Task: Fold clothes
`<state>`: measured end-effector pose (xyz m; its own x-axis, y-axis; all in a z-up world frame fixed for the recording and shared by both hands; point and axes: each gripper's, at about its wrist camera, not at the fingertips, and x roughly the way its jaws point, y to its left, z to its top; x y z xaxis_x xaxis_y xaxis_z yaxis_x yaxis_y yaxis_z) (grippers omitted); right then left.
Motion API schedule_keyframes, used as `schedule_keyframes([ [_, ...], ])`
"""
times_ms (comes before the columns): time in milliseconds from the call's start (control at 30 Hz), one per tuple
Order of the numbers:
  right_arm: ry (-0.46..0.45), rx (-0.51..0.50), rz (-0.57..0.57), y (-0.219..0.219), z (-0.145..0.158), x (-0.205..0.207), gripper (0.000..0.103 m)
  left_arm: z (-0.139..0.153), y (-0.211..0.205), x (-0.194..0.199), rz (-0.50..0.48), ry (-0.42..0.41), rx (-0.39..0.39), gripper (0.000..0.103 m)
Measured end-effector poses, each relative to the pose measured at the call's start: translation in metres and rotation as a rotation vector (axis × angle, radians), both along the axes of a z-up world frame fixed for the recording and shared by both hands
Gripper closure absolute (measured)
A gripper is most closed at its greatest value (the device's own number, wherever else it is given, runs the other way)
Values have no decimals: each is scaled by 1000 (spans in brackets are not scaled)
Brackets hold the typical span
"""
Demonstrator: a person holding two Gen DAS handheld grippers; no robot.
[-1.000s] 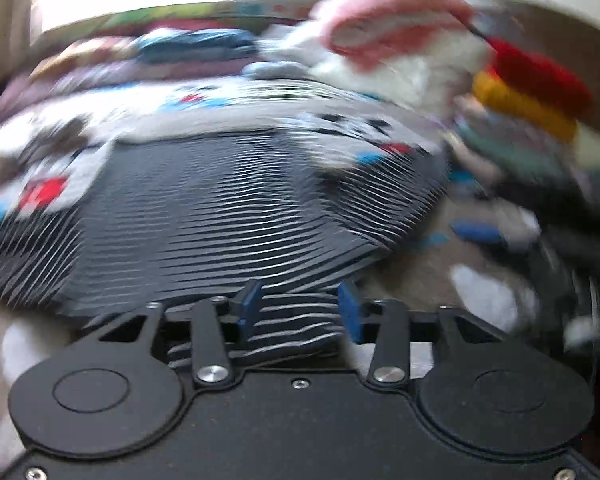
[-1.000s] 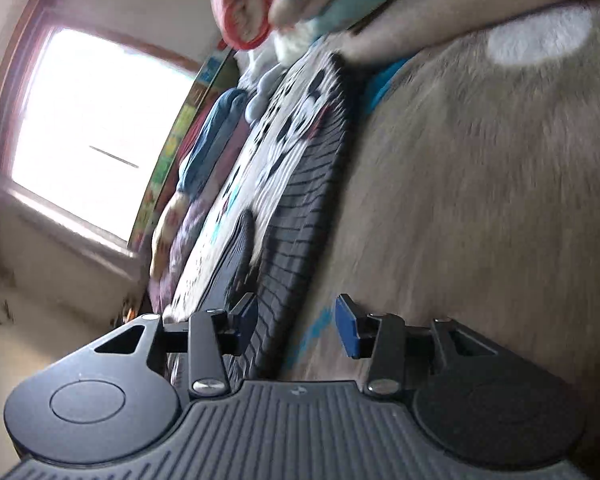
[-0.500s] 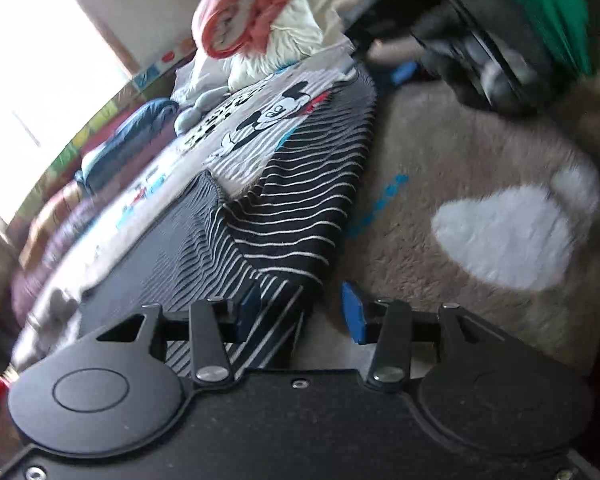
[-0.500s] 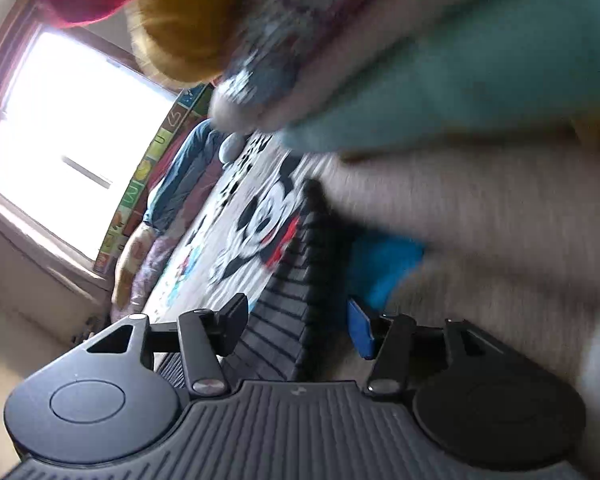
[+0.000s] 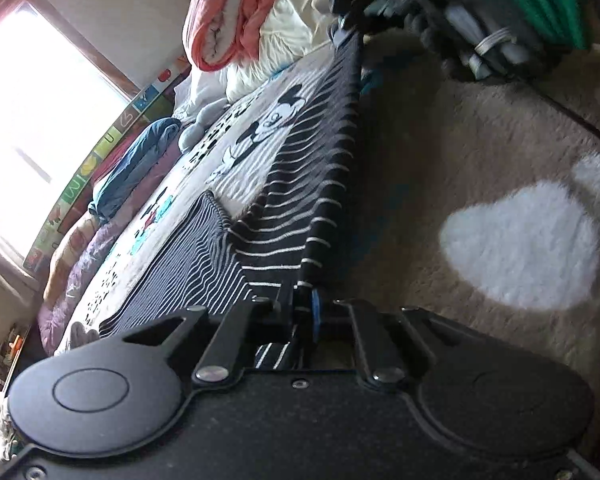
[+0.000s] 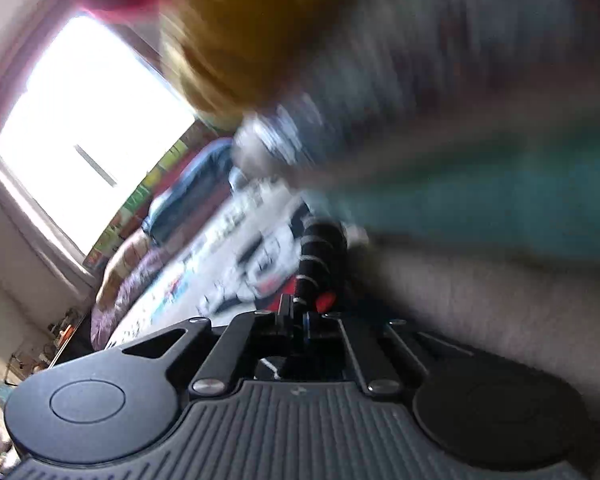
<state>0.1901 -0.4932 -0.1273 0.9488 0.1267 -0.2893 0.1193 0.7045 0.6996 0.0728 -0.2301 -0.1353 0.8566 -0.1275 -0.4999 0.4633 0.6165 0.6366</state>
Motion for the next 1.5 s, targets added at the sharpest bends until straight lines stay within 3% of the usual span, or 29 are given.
schedule_keyframes([
  [100, -35, -61, -34, -5, 13, -23, 97, -12, -2, -1, -27, 29, 26, 97],
  [233, 49, -63, -40, -18, -1, -21, 97, -8, 0, -6, -42, 44, 16, 94],
  [367, 66, -86, -58, -15, -6, -16, 96, 15, 18, -18, -64, 109, -102, 72],
  [433, 70, -87, -61, -12, -8, -16, 99, 26, 29, -22, -46, 133, -182, 72],
  [567, 65, -70, -66, -15, -10, -20, 99, 46, 52, -2, 107, 150, -366, 73],
  [633, 59, -75, -74, -16, -10, -23, 99, 46, 50, 12, 147, 150, -402, 73],
  [700, 52, -83, -87, -17, -10, -27, 96, 36, 44, 25, 173, 217, -442, 73],
  [767, 45, -92, -101, -18, -10, -32, 95, 17, 36, 40, 193, 300, -431, 73],
  [900, 46, -107, -93, -17, -10, -32, 96, 31, 31, 40, 200, 287, -475, 74],
  [1000, 50, -120, -56, -14, -9, -30, 83, 49, 35, 51, 214, 238, -509, 74],
  [1067, 44, -145, -32, -10, -6, -29, 70, 46, 29, 66, 228, 244, -510, 74],
  [1133, 43, -168, -20, -6, -4, -28, 68, 40, 23, 83, 243, 259, -508, 74],
  [1267, 55, -183, -14, -2, -5, -22, 71, 27, 9, 116, 273, 289, -505, 74],
  [1333, 62, -182, -15, -1, -6, -21, 79, 21, 2, 132, 287, 304, -503, 72],
  [1500, 65, -132, -29, -9, -14, -24, 95, 39, 8, 123, 314, 268, -564, 72],
])
